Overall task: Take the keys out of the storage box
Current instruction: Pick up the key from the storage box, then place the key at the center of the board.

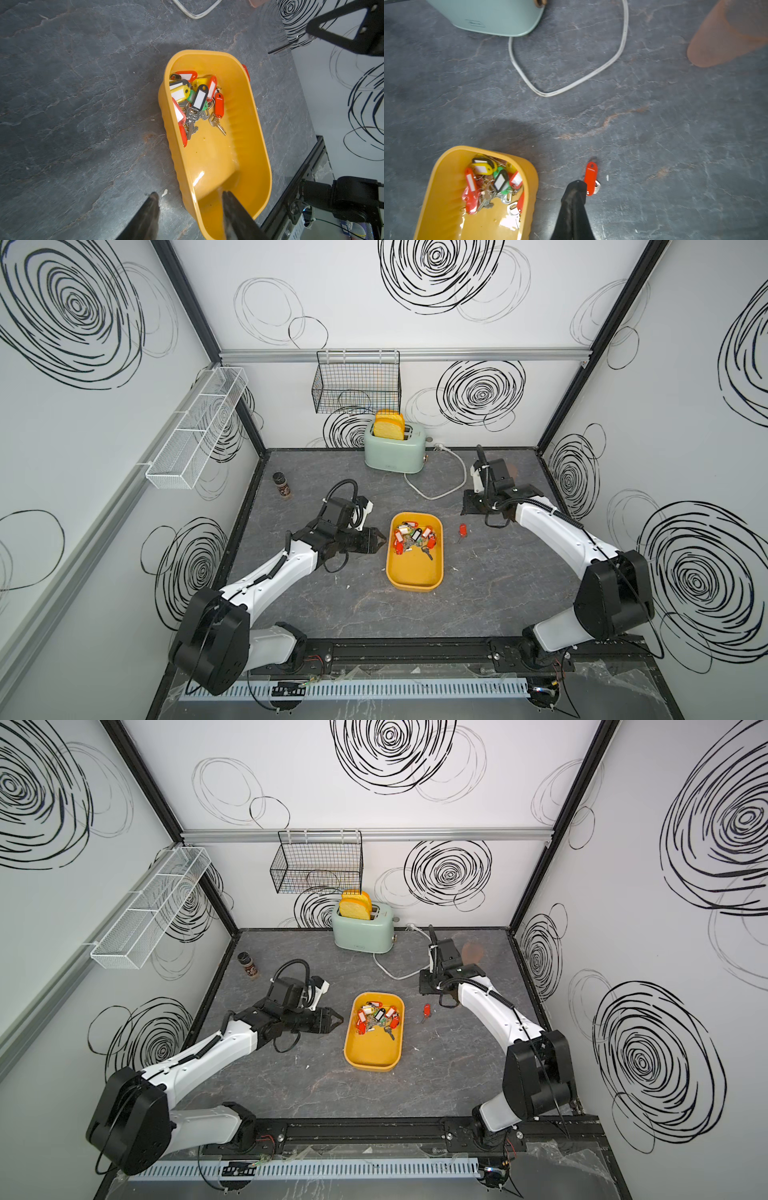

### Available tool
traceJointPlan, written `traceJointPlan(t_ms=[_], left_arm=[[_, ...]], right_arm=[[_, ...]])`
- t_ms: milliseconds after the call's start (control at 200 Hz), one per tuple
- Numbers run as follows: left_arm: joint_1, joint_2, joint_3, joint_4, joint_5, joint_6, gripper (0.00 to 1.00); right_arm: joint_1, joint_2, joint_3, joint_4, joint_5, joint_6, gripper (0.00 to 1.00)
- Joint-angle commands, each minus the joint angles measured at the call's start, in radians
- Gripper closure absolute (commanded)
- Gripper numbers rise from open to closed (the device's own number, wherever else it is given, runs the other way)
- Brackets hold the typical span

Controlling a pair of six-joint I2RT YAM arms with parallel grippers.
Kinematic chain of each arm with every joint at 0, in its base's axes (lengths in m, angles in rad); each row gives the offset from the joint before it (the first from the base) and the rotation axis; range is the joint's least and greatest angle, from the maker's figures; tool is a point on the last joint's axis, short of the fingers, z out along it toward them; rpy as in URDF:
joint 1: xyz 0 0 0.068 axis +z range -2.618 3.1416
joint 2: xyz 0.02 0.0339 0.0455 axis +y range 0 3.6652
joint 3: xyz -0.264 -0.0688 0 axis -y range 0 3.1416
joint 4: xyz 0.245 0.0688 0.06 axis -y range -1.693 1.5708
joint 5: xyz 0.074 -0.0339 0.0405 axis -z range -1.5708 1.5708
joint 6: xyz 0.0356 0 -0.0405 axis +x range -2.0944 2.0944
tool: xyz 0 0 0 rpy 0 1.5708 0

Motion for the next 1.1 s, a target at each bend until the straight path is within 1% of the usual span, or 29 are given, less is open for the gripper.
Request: traceJointPlan(t_ms=[0,245,805,1096], left_arm=[[-0.005,0.014,0.035,0.022,0.004,0.016,0.47],[-0.006,0.028,0.040,0.016,-0.002,0.022,0.47],[-0.006,0.038,0.031,0.016,-0.021,0.035,0.46],[-0.005,0.035,0.021,0.017,-0.030,0.036,0.46]], right_arm=[[-0.045,-0.009,-0.033,-0.018,0.021,0.019,1.00],[-0.125,0.025,-0.101,0.030,0.024,0.017,1.00],[-0.137,0.125,-0.165,0.126,0.026,0.027,1.00],[-0.136,0.163,-0.190,0.141,0.026,0.033,0.97]])
